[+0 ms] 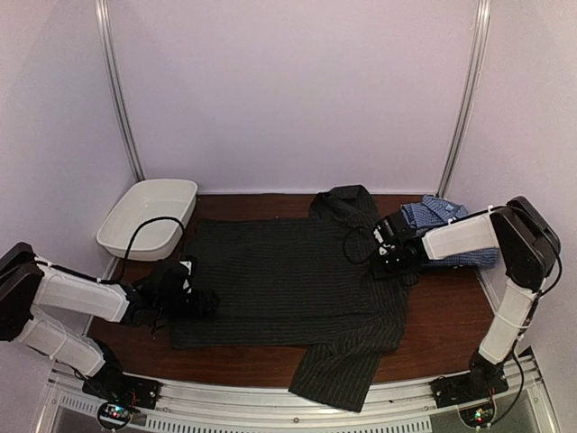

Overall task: Fold and stack the long sleeve shirts
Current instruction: Adjust the flattened shirt at the center of the board.

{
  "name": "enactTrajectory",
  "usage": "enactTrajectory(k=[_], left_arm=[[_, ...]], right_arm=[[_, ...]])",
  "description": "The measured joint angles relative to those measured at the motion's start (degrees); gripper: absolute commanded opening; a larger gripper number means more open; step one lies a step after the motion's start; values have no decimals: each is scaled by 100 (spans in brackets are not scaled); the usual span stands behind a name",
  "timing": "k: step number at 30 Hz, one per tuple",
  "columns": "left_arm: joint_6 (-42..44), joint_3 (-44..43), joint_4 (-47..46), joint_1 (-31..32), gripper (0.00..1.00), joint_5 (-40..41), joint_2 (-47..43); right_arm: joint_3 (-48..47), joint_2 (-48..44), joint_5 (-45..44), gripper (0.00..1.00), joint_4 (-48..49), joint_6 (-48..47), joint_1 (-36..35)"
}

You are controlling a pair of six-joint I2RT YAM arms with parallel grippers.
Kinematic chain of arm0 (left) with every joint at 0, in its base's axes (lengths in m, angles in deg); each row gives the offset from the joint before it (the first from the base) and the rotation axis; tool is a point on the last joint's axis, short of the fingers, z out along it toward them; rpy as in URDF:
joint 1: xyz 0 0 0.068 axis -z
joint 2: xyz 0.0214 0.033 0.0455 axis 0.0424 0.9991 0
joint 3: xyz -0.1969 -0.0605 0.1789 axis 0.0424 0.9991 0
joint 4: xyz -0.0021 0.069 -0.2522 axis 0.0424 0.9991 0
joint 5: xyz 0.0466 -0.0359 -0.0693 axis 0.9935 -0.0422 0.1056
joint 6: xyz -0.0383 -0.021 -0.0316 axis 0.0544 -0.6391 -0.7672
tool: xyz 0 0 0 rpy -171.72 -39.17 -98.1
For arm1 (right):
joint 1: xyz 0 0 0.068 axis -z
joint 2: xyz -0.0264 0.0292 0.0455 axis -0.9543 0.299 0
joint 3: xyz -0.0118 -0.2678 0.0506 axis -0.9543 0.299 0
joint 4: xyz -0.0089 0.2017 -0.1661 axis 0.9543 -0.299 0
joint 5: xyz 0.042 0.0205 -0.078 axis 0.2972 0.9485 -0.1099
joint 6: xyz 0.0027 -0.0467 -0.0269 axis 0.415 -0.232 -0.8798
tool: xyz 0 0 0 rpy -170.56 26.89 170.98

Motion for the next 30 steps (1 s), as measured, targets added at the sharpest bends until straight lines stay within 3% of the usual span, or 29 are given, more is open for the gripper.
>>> enactTrajectory(k=[9,16,22,26,30], left_arm=[[455,-446,48,-590,83,-326,494],[551,-404,400,-623,83,-599,216],[651,-234,776,-629,87,-861,-468],[870,-299,874,-629,90,-1054,-979],[1058,-505,905,-629,92,-1161,-1228]], right_arm=[[769,-476,120,46,535,492,-4],[907,-686,114,50,367,586,-7],[826,-968,116,65,-50,426,-105],[844,-1628,37,69,-350,402,-741],[1095,-2570,31,82,-588,566,-1797]])
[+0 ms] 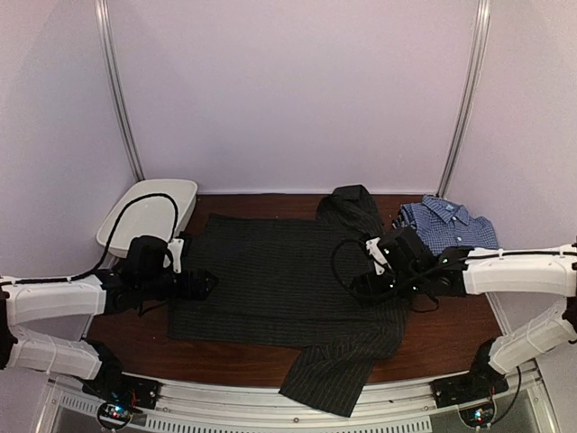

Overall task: Fold and stack the long sleeve shirts
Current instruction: Adjust the flattened shirt at the center of the board, then pick up the sleeve from the corner of the board.

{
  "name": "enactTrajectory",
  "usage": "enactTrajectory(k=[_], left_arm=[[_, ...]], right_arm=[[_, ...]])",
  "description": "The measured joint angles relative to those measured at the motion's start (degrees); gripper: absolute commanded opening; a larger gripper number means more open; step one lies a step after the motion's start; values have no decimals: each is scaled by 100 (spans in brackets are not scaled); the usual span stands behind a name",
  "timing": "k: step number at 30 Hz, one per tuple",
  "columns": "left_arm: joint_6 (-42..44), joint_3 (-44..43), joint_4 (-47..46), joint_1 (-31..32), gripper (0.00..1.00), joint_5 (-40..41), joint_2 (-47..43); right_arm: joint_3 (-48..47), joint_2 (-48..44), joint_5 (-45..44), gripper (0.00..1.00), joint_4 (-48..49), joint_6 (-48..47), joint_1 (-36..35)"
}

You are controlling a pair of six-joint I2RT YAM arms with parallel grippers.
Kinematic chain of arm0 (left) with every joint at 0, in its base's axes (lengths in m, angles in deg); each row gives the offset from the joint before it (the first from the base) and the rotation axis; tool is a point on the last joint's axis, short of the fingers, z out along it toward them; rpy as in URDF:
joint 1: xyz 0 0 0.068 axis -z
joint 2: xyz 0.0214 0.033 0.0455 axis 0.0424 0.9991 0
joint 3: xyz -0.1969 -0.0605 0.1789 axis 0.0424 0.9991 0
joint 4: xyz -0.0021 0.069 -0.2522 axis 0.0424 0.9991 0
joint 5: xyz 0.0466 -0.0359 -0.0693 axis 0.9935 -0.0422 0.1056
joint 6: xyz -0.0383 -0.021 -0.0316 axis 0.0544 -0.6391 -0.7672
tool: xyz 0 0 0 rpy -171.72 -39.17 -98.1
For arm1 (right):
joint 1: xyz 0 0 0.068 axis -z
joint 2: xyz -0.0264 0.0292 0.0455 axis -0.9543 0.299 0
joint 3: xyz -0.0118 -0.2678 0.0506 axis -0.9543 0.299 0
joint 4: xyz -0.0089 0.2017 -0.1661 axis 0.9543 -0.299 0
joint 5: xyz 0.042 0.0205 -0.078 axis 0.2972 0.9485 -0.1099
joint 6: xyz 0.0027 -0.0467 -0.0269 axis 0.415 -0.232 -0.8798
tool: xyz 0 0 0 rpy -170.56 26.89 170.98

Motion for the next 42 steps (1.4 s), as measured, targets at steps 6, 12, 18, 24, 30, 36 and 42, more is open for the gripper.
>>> enactTrajectory(k=[6,12,18,24,30,36,42], left_arm=[[83,-153,63,-2,94,-52,31],[90,-468,269,-2,94,52,50],[94,-702,387,-2,94,212,116],[92,-717,514,-4,94,251,122],[92,-713,529,-4,94,254,107],[92,-636,525,-4,94,258,79],[92,-535,525,-4,94,267,76]], right_arm=[[404,-1143,210,80,-378,334,-1469],[426,-914,234,78,-391,544,-2850],[396,-22,236,78,-286,645,-3950],[92,793,245,77,-181,651,-4242],[-125,1403,326,72,-144,540,-4253],[-358,1663,339,43,-190,433,-4258],[-396,1685,223,9,-282,407,-4253]])
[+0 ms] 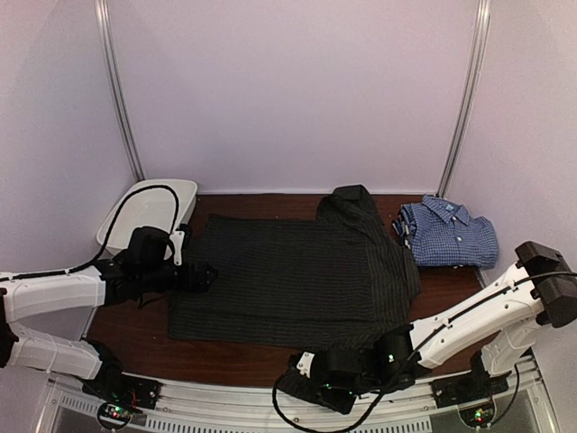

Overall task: Fold and stack the long sleeve shirts
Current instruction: Pick up the sleeve from the corner of the board, then place the sleeve at the center of the board.

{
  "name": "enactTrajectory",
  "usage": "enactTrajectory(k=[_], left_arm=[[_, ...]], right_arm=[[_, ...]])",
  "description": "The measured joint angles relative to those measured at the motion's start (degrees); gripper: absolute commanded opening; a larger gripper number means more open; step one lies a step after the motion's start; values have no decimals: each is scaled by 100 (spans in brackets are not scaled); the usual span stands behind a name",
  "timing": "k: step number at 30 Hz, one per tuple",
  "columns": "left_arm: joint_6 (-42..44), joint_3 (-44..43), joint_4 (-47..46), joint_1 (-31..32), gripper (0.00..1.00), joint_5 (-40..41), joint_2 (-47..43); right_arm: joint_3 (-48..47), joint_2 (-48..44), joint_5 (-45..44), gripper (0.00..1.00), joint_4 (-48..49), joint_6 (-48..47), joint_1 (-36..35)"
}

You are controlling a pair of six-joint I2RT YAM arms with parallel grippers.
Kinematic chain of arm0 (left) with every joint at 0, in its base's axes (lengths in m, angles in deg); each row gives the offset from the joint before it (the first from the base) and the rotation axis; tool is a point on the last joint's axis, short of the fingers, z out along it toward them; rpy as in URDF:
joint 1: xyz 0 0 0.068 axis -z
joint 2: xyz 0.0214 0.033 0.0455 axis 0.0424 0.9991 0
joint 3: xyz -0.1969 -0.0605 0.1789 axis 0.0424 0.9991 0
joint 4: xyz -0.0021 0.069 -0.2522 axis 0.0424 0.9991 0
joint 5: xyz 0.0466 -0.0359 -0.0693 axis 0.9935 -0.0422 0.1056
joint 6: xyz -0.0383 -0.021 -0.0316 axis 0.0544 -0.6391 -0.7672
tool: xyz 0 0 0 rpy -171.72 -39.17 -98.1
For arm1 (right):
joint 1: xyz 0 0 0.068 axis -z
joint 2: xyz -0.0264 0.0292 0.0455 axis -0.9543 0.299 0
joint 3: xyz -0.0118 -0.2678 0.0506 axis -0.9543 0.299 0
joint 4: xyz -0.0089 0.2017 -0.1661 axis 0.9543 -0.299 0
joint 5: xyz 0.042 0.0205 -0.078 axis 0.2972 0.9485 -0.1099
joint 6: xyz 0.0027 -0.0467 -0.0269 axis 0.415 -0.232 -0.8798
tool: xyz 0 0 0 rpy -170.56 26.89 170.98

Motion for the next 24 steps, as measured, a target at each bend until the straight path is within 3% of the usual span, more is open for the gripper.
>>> enactTrajectory(k=[2,8,13,19,24], left_arm=[[2,11,-2,0,94,2,0],[48,11,-2,0,94,-2,0],[98,11,-9,0,94,-7,0],[151,11,-46,0,93,-17,0],[175,15,-46,0,93,-44,-17]], right_arm=[[-13,-2,-22,1,-63,-2,-4],[-42,-214,-116,0,-407,-33,17],[-155,-1102,-118,0,-761,-133,378],[-481,-2181,13,0,-970,-501,1751],[-866,-2044,345,0,-1005,-824,3257]])
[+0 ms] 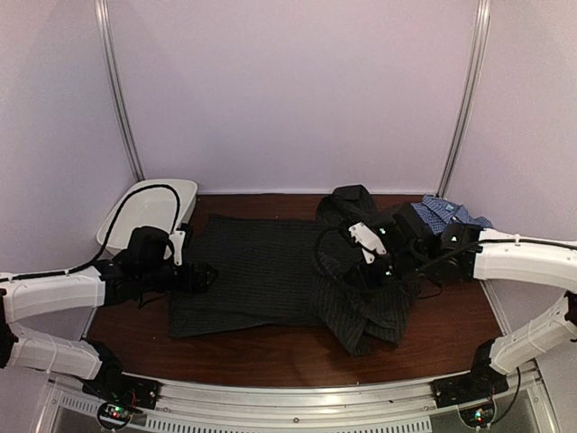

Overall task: Fold and stack the long sleeve shirts
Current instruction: Place the sleeve at the center of the board.

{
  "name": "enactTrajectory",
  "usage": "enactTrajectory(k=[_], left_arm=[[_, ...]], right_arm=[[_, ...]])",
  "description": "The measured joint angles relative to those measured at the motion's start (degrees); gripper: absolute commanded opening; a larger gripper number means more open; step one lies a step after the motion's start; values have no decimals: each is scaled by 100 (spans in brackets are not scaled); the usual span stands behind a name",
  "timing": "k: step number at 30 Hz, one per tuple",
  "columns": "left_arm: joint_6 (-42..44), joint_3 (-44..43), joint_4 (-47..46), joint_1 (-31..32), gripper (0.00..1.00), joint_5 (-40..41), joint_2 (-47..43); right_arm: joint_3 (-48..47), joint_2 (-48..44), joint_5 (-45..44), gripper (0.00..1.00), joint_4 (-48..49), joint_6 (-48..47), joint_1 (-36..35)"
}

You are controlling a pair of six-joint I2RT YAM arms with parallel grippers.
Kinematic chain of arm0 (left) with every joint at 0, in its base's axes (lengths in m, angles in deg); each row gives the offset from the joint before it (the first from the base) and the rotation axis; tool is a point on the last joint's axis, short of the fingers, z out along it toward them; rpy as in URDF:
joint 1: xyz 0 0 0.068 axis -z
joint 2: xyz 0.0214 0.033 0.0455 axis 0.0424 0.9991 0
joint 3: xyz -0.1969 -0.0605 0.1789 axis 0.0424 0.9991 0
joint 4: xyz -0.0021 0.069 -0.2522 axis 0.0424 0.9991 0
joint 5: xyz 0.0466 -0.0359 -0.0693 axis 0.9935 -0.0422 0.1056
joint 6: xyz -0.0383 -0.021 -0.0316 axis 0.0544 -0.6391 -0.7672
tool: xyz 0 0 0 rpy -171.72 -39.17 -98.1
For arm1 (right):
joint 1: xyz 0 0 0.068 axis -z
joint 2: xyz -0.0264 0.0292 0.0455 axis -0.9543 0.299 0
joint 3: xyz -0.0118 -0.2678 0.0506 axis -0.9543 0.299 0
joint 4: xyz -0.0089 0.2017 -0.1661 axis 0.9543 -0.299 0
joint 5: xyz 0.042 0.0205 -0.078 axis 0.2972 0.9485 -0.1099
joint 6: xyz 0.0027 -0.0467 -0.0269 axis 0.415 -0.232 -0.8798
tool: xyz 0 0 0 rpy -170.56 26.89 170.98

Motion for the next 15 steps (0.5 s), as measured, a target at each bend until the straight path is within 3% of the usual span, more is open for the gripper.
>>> enactTrajectory(k=[3,9,15], left_arm=[[4,15,0,0,93,-11,-50],[7,55,-2,0,93,-20,-107],[7,105,-94,0,94,-181,-74]], right_arm=[[-212,549,136,8,2,-122,776],[-527,1801,-195,35,-44,-243,1818],[-837,2238,-901,59,-179,-315,1996]])
